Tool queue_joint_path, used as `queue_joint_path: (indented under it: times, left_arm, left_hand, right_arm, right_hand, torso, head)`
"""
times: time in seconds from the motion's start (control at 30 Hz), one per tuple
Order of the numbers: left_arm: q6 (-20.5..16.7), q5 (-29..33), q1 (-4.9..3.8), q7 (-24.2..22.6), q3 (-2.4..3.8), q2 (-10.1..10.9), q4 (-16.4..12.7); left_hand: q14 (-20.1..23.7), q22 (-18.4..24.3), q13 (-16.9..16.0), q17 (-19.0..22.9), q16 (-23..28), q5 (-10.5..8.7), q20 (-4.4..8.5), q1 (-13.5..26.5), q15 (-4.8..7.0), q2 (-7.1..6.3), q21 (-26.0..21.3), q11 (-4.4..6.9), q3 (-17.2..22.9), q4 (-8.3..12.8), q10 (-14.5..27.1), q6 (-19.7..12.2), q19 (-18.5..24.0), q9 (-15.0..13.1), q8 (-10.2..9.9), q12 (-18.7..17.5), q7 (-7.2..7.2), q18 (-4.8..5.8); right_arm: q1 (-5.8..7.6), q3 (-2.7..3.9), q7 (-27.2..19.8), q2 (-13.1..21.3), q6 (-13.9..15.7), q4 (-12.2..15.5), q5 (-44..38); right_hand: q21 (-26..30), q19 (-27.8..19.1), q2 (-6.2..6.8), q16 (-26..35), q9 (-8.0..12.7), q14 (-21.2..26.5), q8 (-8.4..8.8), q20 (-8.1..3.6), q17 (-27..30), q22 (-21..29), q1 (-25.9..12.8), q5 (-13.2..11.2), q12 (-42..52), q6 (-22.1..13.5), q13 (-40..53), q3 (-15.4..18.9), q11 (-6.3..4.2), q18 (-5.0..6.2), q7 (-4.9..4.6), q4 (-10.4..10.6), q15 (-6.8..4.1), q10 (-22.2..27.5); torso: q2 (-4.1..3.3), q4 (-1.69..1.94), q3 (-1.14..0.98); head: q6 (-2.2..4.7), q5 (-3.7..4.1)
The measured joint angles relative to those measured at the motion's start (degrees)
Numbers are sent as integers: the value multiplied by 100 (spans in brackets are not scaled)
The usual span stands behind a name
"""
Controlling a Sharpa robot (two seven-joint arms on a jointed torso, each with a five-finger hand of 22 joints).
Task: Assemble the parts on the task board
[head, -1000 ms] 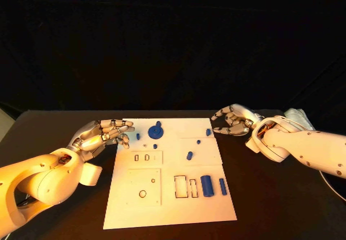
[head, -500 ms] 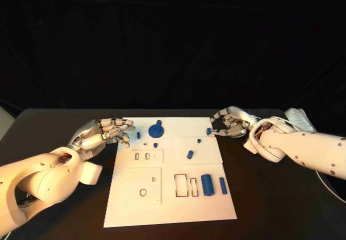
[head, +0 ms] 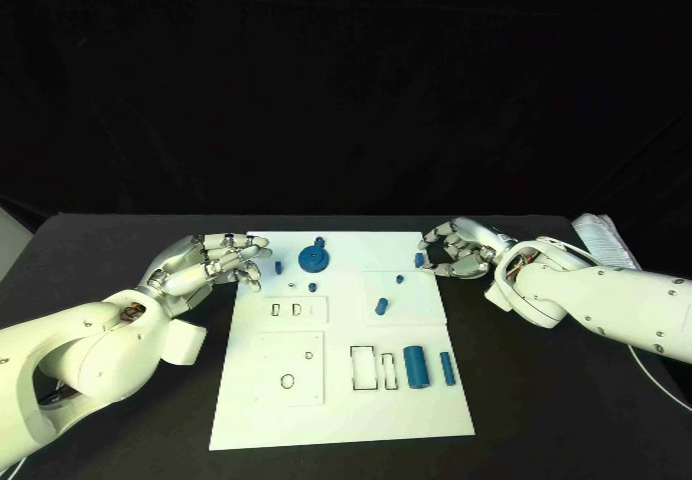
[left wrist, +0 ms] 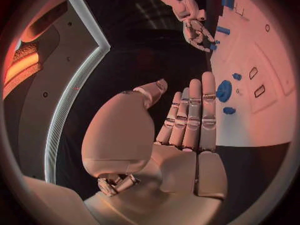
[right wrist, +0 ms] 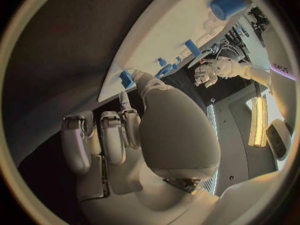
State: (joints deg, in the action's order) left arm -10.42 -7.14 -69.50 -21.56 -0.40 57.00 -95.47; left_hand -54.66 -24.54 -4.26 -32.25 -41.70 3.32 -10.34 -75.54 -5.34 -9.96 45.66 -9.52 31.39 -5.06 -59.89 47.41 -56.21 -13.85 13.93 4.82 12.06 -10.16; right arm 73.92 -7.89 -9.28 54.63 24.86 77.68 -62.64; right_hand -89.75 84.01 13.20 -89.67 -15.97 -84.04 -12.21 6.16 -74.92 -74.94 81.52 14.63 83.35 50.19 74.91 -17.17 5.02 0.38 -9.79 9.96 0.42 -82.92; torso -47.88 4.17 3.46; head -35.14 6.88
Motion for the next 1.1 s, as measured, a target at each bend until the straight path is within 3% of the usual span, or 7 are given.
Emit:
queue_joint_path:
  times: [0.5, 0.77, 1.1]
  left_arm:
    - [0, 0, 0, 2, 0, 0, 2]
    - [0, 0, 0, 6, 0, 9, 5]
    - [0, 0, 0, 8, 0, 10, 5]
  left_hand:
    - [0, 1, 0, 0, 0, 0, 0, 0, 0, 0, 0, 0, 0, 0, 0, 0, 0, -2, 0, 0, 0, 0]
    - [0, -9, 1, 0, 0, 0, 0, 0, 0, 0, 39, 21, 17, 17, 21, 0, 0, -9, 0, 0, 0, 0]
    - [0, -9, 1, 0, 0, 0, 0, 0, 0, 0, 39, 21, 17, 16, 21, 0, 0, -9, 0, 0, 0, 0]
  right_arm:
    - [-13, 2, 90, -96, 0, -77, -34]
    - [-30, 2, 136, -174, 15, -135, -39]
    - [-53, 2, 185, -248, 16, -174, -43]
  right_hand:
    - [0, 0, -54, 0, -1, 0, -66, 0, 1, 1, -54, 0, 50, 184, 0, -80, -61, 0, 39, 80, 0, -62]
    - [0, 0, -78, 0, -1, 1, -109, 0, 1, 2, -79, 0, 74, 315, 0, -224, -82, 0, 109, 81, -1, -82]
    - [0, 0, -99, 0, 5, 18, -132, 0, 1, 2, -99, 1, 73, 349, 0, -230, -82, 0, 103, 88, -26, -82]
  torso:
    - [3, -10, -4]
    - [3, -2, -4]
    - [2, -6, -3]
  head:
    - [-25, 3]
    - [-24, -1]
    - [-36, -14]
